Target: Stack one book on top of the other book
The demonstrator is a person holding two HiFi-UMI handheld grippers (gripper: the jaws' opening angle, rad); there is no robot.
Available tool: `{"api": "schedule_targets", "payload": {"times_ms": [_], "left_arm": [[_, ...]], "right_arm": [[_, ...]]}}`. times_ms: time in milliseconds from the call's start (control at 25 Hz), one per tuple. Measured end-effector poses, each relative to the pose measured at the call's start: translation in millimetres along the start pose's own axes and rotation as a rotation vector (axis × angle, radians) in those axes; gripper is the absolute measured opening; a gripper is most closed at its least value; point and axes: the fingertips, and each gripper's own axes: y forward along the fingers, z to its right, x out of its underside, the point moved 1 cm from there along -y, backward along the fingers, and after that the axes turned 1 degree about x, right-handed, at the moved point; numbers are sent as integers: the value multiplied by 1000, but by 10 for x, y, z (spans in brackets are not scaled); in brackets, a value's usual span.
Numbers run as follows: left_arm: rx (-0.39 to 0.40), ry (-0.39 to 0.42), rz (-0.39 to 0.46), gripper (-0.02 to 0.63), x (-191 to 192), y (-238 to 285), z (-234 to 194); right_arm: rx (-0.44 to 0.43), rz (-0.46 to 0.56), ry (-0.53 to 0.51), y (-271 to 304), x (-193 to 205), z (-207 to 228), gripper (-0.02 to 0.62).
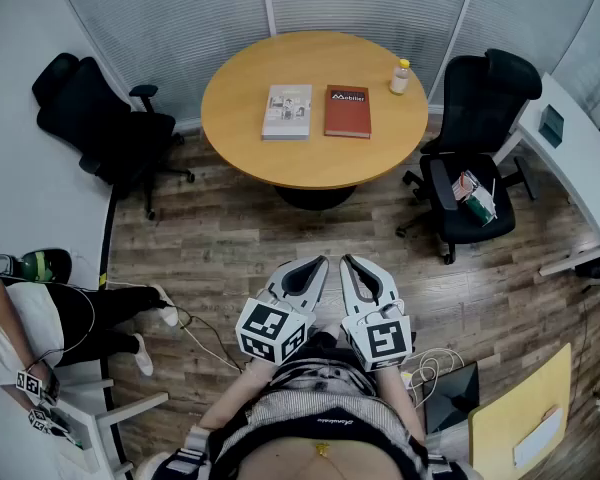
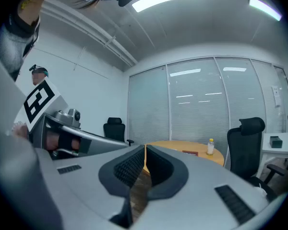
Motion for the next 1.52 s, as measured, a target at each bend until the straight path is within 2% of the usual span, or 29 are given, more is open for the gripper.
{"api": "schedule_targets", "payload": {"times_ms": [280,440,560,680,1000,1160,1520], "left_arm": [[8,-27,3,18,3,60,26],[-18,-17,-5,18,26,47,-12],[-11,-43,11,18,7,94,-31],[-3,-46,17,18,-38,208,-91],[50,-38,13,17,-222,662,-381],[83,-25,7,18,-331,902,-580],[139,-13,-7,17,-587,1362,-1103]], "right_arm": [[-23,0,-3,3,-15,85,26],[-35,18,-15,47,41,81,26],[-32,33,-20,96,36,149,26],[-4,2,15,175,15,251,26],[38,4,26,529,16,575,26],[59,39,17,818,-50,768,26],[96,20,26,1496,-140,1005,26]]}}
